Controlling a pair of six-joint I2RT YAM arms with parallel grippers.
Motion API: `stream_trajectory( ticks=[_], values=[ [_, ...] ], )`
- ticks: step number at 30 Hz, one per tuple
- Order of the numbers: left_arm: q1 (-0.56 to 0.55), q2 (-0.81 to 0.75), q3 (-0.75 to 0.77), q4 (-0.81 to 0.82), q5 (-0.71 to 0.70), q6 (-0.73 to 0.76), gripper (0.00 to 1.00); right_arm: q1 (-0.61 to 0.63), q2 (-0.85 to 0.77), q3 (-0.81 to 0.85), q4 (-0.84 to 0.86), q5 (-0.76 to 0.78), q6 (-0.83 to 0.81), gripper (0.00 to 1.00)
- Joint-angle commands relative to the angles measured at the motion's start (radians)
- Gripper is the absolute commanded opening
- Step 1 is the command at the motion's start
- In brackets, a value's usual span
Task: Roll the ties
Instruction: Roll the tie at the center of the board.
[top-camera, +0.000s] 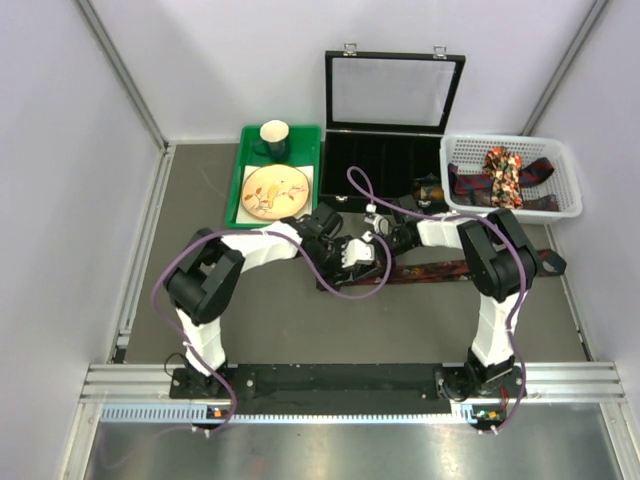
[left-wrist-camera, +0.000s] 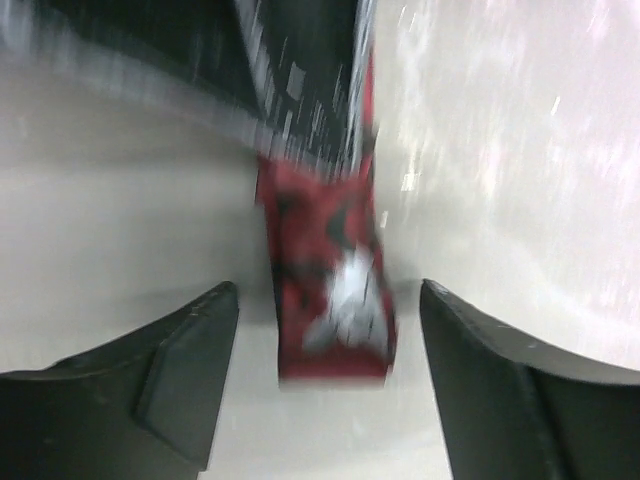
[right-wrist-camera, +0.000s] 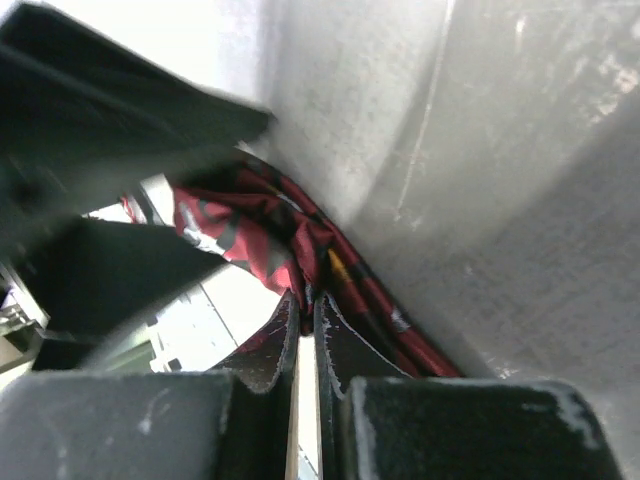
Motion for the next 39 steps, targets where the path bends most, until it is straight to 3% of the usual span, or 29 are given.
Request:
stream_trajectory(
  ticks=[1, 13, 17, 20, 22, 32, 39],
  values=[
    [0.062, -0.102, -0.073, 0.002, -0.010, 0.017, 0.80, 0.005, 0.034, 0.012, -0.019, 0.079, -0.037, 0.00],
    [0.066, -0.067, -0.038, 0.019, 0.120, 0.014, 0.76, 0.008, 0.053, 0.022, -0.064, 0.146, -0.069, 0.00],
    [0.063, -0.056, -0.009, 0.036, 0.137, -0.029, 0.61, 0.008, 0.062, 0.027, -0.075, 0.149, -0.076, 0.00],
    [0.059, -0.046, 0.029, 0.030, 0.143, -0.058, 0.44, 0.008, 0.066, 0.025, -0.078, 0.151, -0.076, 0.00],
    [0.045, -0.042, 0.054, 0.016, 0.155, -0.069, 0.40, 0.008, 0.068, 0.027, -0.076, 0.152, -0.076, 0.00],
    [-0.036, 0.057, 0.132, 0.068, 0.129, -0.139, 0.39, 0.008, 0.076, 0.030, -0.076, 0.142, -0.073, 0.00],
    [-0.044, 0.122, 0.149, -0.025, 0.036, -0.078, 0.43, 0.007, 0.070, 0.027, -0.073, 0.122, -0.066, 0.00]
  ],
)
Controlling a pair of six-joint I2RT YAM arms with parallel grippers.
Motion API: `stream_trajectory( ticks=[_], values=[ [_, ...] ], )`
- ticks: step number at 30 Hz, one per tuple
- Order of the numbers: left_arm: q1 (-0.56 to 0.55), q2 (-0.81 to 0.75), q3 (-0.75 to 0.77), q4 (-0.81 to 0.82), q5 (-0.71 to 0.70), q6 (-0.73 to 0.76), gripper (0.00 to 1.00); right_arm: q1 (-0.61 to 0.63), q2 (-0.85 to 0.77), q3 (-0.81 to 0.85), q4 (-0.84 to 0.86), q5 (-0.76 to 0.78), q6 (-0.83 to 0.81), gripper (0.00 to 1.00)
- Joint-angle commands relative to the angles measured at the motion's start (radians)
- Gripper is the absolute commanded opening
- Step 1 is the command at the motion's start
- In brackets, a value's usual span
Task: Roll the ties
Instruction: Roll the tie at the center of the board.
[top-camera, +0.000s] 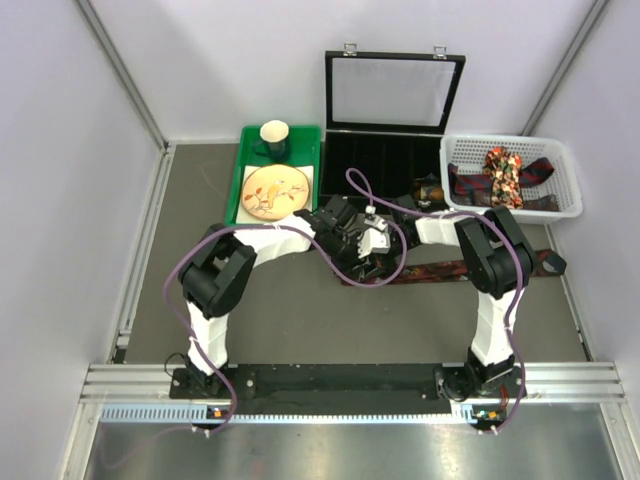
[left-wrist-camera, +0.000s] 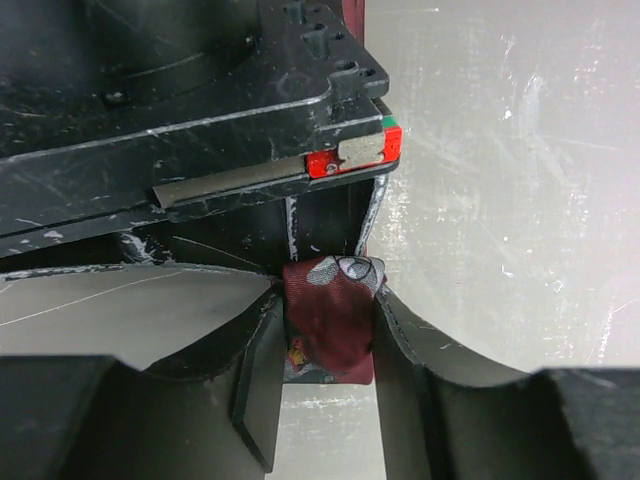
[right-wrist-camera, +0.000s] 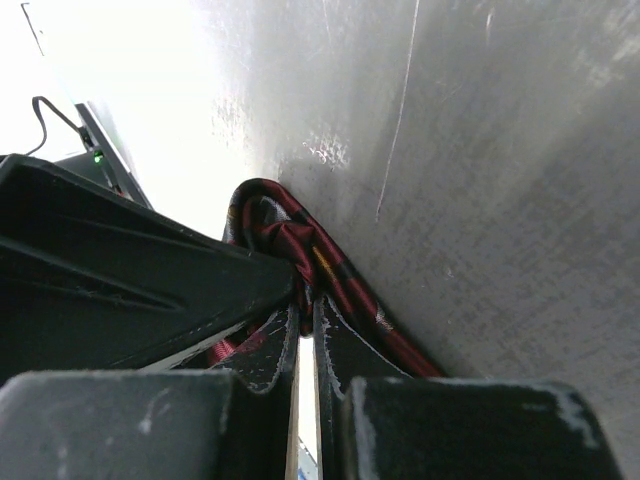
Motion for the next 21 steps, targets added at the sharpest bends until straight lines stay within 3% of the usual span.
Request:
stream_trajectory(
  ticks=[1, 7, 11, 15, 21],
  values=[
    [-0.011, 0.047, 0.012, -0.046, -0.080, 0.060, 0.43, 0.007, 0.029, -0.007, -0.006, 0.104, -0.040, 0.00],
    [-0.022, 0.078, -0.008, -0.124, -0.146, 0.111, 0.41, 0.001, -0.006, -0.030, 0.034, 0.037, -0.022, 0.00],
    [-0.027, 0.109, 0.012, -0.151, -0.175, 0.105, 0.33, -0.013, -0.023, -0.037, 0.047, -0.031, -0.007, 0.00],
    [-0.027, 0.119, 0.023, -0.195, -0.201, 0.137, 0.28, -0.047, -0.098, -0.037, 0.002, -0.061, -0.030, 0.16],
    [-0.027, 0.124, 0.012, -0.223, -0.210, 0.147, 0.24, -0.094, -0.152, -0.027, -0.085, -0.111, -0.070, 0.27]
  ],
)
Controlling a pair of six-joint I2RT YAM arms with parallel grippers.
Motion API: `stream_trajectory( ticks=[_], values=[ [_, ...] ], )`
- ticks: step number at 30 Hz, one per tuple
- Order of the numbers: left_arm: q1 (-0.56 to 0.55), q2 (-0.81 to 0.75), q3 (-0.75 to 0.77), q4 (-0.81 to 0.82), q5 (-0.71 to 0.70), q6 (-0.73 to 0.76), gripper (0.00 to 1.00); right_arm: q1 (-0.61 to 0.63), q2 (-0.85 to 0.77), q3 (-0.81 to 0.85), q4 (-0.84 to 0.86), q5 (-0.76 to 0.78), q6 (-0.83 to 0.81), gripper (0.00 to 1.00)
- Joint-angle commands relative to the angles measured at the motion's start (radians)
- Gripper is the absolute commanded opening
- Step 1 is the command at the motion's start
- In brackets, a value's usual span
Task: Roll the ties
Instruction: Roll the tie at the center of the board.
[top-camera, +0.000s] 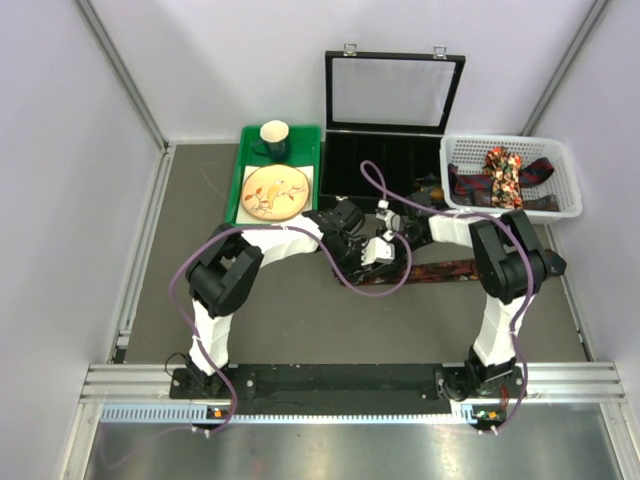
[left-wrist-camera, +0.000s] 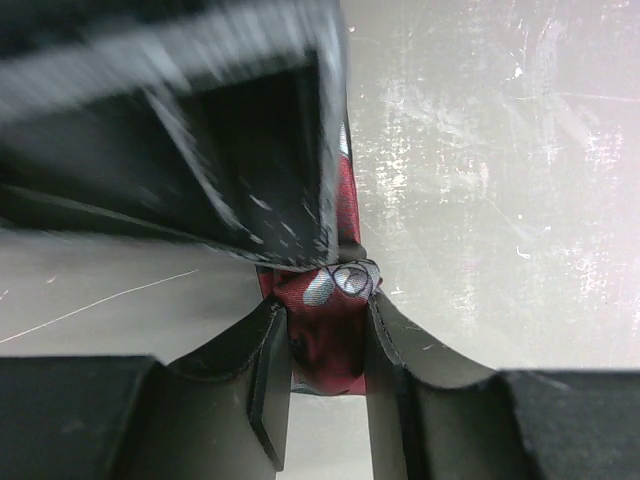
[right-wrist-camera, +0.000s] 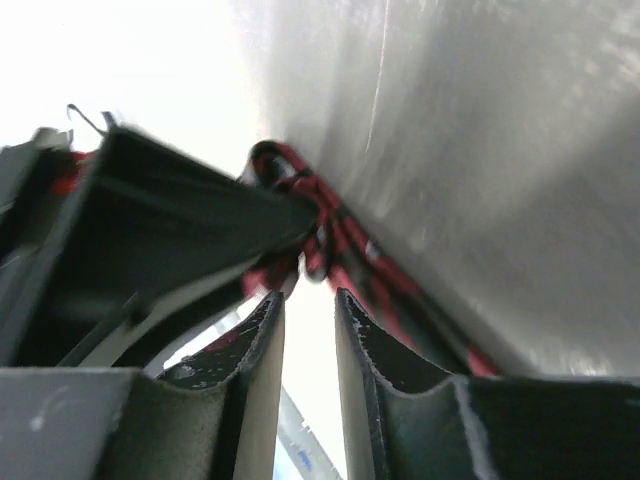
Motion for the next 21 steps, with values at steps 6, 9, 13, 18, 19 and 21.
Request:
stream_trajectory(
  ticks=[6, 9, 13, 18, 19, 21],
  values=[
    [0.003, 0.095, -0.024, -0.120, -0.116, 0.033, 0.24, -0.044, -0.103, -0.059, 0.082, -0.144, 0.060, 0.28],
    [0.003, 0.103, -0.012, -0.123, -0.115, 0.030, 0.25, -0.035, -0.073, -0.075, 0.157, -0.167, 0.115, 0.31],
    [0.003, 0.107, -0.009, -0.134, -0.105, 0.032, 0.26, -0.026, -0.046, -0.099, 0.224, -0.170, 0.138, 0.34],
    [0.003, 0.100, -0.015, -0.132, -0.099, 0.032, 0.26, -0.015, -0.021, -0.112, 0.283, -0.153, 0.152, 0.34],
    [0.003, 0.100, -0.015, -0.132, -0.099, 0.030, 0.26, -0.009, -0.015, -0.110, 0.290, -0.149, 0.150, 0.33],
    [0.003, 0.101, -0.013, -0.132, -0.096, 0.032, 0.26, 0.000, 0.000, -0.112, 0.304, -0.144, 0.158, 0.33]
  ],
)
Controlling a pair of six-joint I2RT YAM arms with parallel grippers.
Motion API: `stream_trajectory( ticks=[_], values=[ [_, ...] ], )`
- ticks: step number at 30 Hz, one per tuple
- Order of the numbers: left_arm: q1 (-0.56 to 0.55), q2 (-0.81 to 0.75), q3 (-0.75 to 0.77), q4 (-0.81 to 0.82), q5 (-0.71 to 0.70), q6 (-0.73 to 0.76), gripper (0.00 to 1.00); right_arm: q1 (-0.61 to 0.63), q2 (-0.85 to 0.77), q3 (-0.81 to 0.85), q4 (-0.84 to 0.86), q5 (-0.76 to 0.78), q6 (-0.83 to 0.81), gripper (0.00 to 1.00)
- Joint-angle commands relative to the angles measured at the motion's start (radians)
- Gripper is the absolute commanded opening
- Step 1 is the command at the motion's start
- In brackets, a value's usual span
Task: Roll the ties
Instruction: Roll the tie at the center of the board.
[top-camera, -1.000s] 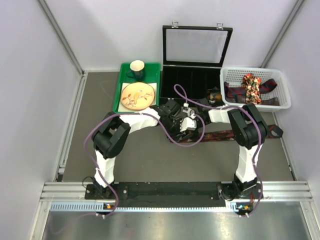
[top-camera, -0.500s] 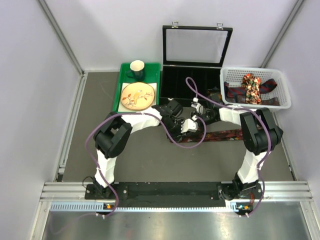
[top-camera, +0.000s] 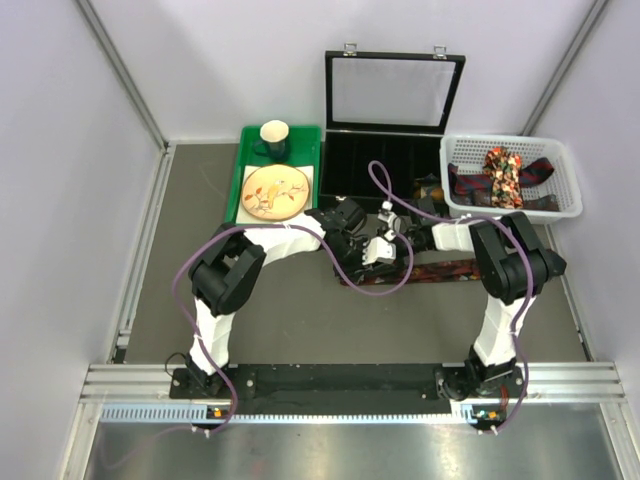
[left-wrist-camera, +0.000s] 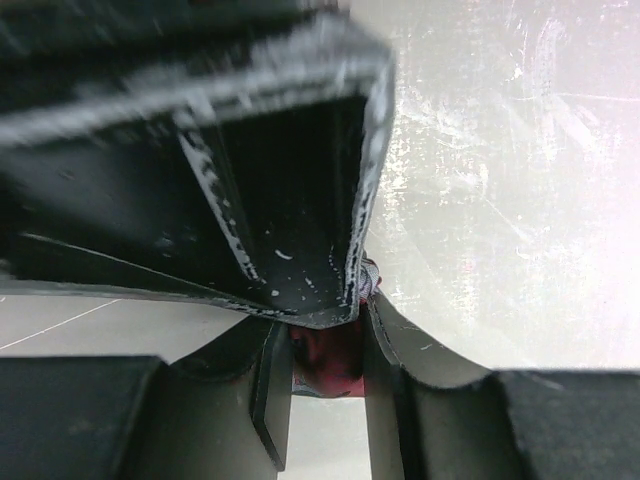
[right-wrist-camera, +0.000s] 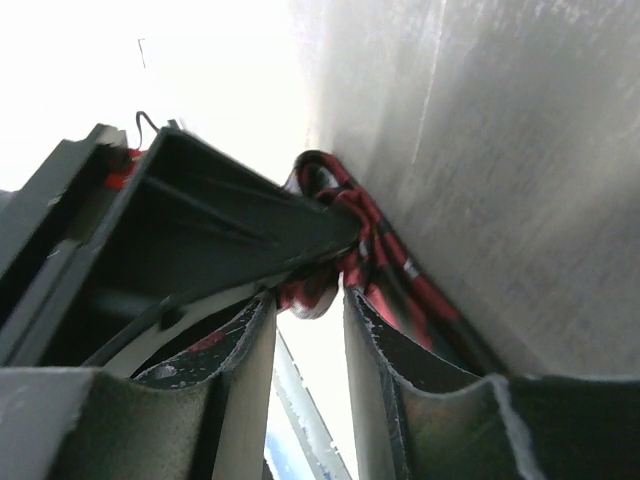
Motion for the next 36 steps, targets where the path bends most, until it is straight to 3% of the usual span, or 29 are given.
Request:
stream_trajectory(
  ticks=[1, 4, 8, 12, 16, 20, 23, 25, 30, 33, 35, 36],
  values=[
    [0.006, 0.080, -0.045, -0.102, -0.095, 0.023, 0.26, 0.030, 0.029, -0.006, 0.092, -0.011, 0.015, 0.32],
    [0.006, 0.083, -0.040, -0.105, -0.095, 0.023, 0.26, 0.039, 0.035, -0.006, 0.109, -0.005, 0.026, 0.27],
    [0.006, 0.082, -0.046, -0.105, -0.098, 0.024, 0.30, 0.038, 0.035, 0.001, 0.049, 0.032, -0.014, 0.00],
    [0.018, 0.063, -0.060, -0.088, -0.107, 0.006, 0.44, 0.026, 0.035, 0.009, -0.050, 0.113, -0.077, 0.00],
    [0.076, -0.010, -0.084, -0.042, -0.020, -0.026, 0.64, 0.021, 0.043, 0.007, -0.094, 0.196, -0.115, 0.00],
    [0.180, -0.183, -0.213, 0.051, 0.162, -0.010, 0.78, 0.020, 0.054, 0.011, -0.115, 0.253, -0.133, 0.00],
    [0.228, -0.312, -0.336, 0.186, 0.169, -0.014, 0.87, 0.020, 0.045, 0.015, -0.126, 0.280, -0.141, 0.00],
    [0.246, -0.376, -0.391, 0.243, 0.160, -0.049, 0.99, 0.020, 0.040, 0.018, -0.134, 0.303, -0.149, 0.00],
    [0.248, -0.478, -0.465, 0.577, 0.045, -0.176, 0.99, 0.021, 0.022, 0.035, -0.160, 0.331, -0.175, 0.00],
    [0.248, -0.468, -0.529, 0.734, 0.109, -0.294, 0.99, 0.027, 0.020, 0.046, -0.183, 0.342, -0.202, 0.00],
    [0.247, -0.377, -0.429, 0.535, 0.182, -0.275, 0.99, 0.030, 0.023, 0.049, -0.190, 0.351, -0.213, 0.00],
    [0.243, -0.331, -0.361, 0.404, 0.230, -0.122, 0.99, 0.030, 0.026, 0.056, -0.196, 0.354, -0.216, 0.00]
  ],
)
